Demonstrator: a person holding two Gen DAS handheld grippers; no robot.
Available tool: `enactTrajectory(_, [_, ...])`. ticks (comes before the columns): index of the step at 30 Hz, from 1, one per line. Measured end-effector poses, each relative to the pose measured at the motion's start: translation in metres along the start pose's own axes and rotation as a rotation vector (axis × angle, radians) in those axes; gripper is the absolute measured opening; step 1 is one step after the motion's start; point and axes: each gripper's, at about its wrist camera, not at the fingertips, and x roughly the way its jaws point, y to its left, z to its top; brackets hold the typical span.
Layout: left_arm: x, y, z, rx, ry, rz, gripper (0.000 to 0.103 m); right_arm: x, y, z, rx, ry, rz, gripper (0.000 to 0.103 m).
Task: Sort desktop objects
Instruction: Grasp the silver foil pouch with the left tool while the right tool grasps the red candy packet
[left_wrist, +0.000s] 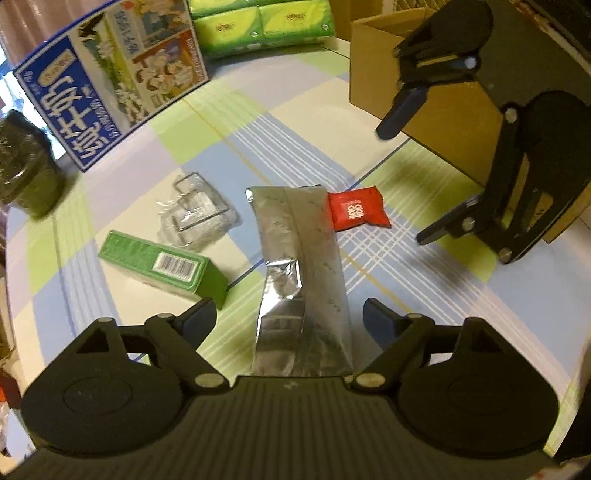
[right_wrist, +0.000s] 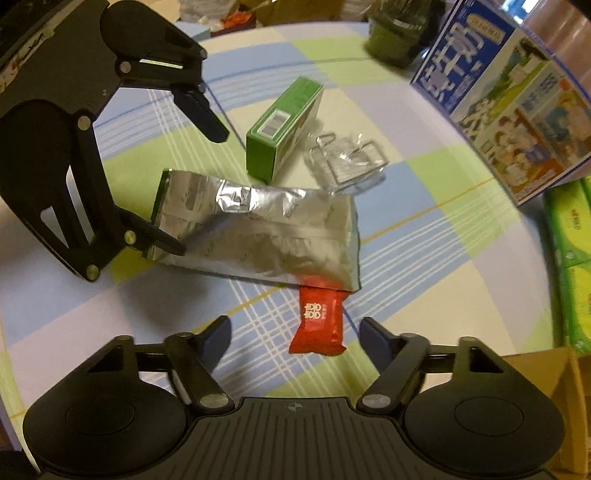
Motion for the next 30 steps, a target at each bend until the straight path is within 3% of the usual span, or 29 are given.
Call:
enactTrajectory(5, [0.018,0.003,0.009,0.0,0.024,-0.029,0.079,0.017,-0.007,0.005,-0.014,0.025,0.001,0.065])
enactTrajectory(11, [0.04,0.005,0.015,0.0,0.063,-0.047,0.069,0.035,-0.015,0.007,-0.011,0.064,0.004,0.061])
enactTrajectory(20, [0.057,0.01,0.015,-0.019,0.102,-0.068,0.069,0.058,-0.025,0.009,0.031,0.111,0.024,0.051])
enactTrajectory(24, [0.06,0.01,0.016,-0.016,0.109,-0.076,0.069,0.064,-0.03,0.01,0.08,0.13,0.031,0.04])
enactTrajectory(30, [0.065,0.009,0.018,-0.019,0.115,-0.083,0.068,0.064,-0.036,0.007,0.141,0.142,0.055,0.031])
